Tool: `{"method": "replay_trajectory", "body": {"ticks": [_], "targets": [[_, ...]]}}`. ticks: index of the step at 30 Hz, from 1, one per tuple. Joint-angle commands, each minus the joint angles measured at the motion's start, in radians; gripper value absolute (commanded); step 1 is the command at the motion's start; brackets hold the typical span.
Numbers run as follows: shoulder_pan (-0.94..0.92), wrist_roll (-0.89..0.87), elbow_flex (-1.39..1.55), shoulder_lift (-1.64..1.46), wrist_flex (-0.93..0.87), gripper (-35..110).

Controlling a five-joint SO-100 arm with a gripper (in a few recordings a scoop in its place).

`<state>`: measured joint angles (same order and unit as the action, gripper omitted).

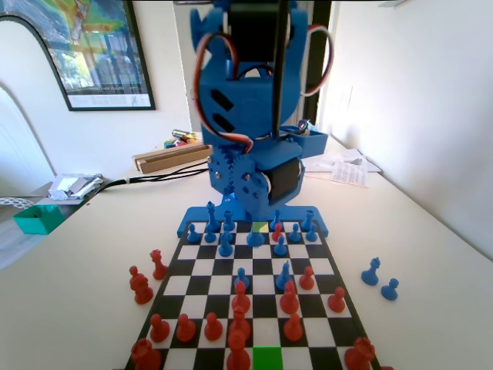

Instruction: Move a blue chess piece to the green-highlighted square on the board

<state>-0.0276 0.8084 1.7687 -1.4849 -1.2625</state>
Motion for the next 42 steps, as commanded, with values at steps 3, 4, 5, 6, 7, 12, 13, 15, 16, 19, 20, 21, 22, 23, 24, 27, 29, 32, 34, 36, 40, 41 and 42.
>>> {"method": "replay_trajectory", "body": {"ticks": [3,4,5,6,7,12,13,15,16,19,20,21,22,23,24,27,29,32,34,36,40,41,42], "targets": [[-0.011,0.037,-0.288,0.101,-0.072,1],[-0.008,0.041,-0.322,0.124,-0.078,1],[-0.005,0.048,-0.353,0.146,-0.086,1],[-0.002,0.054,-0.380,0.166,-0.089,1],[0.003,0.060,-0.403,0.183,-0.092,1],[0.035,0.101,-0.491,0.249,-0.106,1],[0.041,0.110,-0.505,0.258,-0.106,1],[0.054,0.129,-0.532,0.279,-0.106,1],[0.057,0.137,-0.546,0.290,-0.106,1],[0.067,0.163,-0.601,0.336,-0.117,1],[0.071,0.169,-0.623,0.354,-0.121,1],[0.074,0.176,-0.646,0.373,-0.126,1],[0.075,0.183,-0.669,0.390,-0.130,1],[0.078,0.187,-0.693,0.410,-0.137,1],[0.080,0.192,-0.716,0.430,-0.141,1],[0.086,0.204,-0.767,0.474,-0.146,1],[0.091,0.207,-0.801,0.503,-0.150,1],[0.094,0.209,-0.850,0.549,-0.158,1],[0.095,0.212,-0.881,0.578,-0.163,1],[0.095,0.215,-0.907,0.604,-0.164,1],[0.095,0.215,-0.946,0.655,-0.169,1],[0.095,0.215,-0.951,0.666,-0.169,1],[0.095,0.215,-0.957,0.676,-0.169,1]]}}
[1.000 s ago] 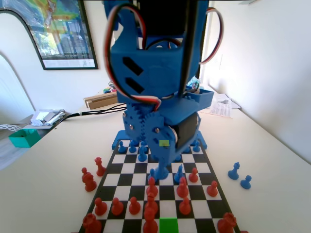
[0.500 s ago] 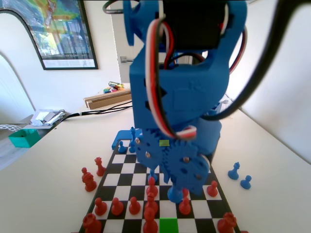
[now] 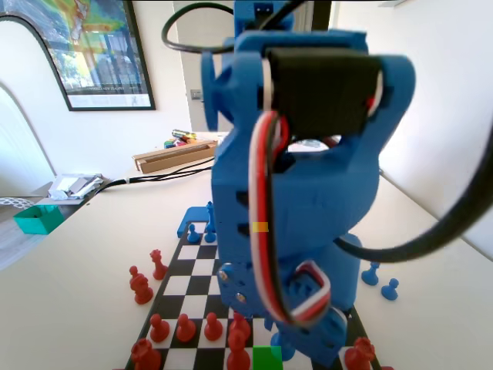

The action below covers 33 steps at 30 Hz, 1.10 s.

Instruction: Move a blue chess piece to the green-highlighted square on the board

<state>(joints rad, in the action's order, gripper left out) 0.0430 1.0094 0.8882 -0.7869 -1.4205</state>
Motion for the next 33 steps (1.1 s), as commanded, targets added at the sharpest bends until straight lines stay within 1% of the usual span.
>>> {"method": "replay_trajectory", "body": {"ticks": [1,14,33], "targets": [[0.025,0.014,-0.083,-0.012,-0.011,1],[0.015,-0.006,-0.112,0.051,0.011,1],[-0.021,-0.018,-0.086,0.060,0.020,1]]}}
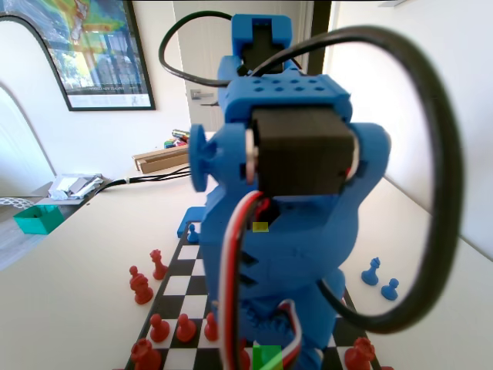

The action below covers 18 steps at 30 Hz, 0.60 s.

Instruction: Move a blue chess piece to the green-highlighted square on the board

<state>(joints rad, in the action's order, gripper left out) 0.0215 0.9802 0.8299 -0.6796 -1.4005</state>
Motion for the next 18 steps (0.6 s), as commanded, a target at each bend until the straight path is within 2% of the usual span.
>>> {"method": "replay_trajectory", "body": {"ticks": [1,12,18], "targets": [[-0.002,0.011,-0.029,-0.048,0.000,1],[-0.008,0.008,-0.038,-0.048,0.002,1],[-0.009,0.011,-0.032,-0.048,0.006,9]]}}
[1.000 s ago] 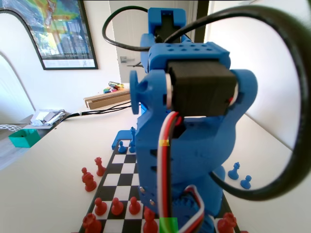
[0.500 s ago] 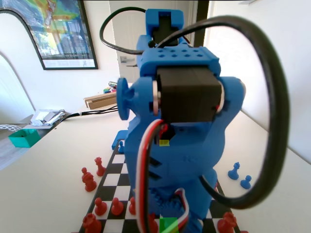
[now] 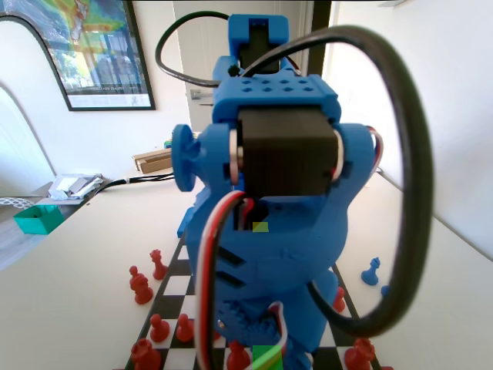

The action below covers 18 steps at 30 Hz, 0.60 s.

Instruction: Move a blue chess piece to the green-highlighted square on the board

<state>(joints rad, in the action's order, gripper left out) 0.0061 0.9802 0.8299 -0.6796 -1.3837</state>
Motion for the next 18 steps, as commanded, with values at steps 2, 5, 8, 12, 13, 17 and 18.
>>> {"method": "replay_trajectory", "body": {"ticks": [2,5,8,12,13,17,18], "targets": [[0.006,0.011,-0.034,-0.048,-0.011,12],[0.005,0.014,-0.040,-0.048,-0.011,14],[0.003,0.014,-0.043,-0.049,-0.011,15],[0.002,0.015,-0.043,-0.061,-0.003,15],[0.002,0.012,-0.044,-0.064,-0.002,15],[0.009,0.000,-0.063,-0.078,-0.008,15],[0.012,-0.003,-0.067,-0.081,-0.008,15]]}}
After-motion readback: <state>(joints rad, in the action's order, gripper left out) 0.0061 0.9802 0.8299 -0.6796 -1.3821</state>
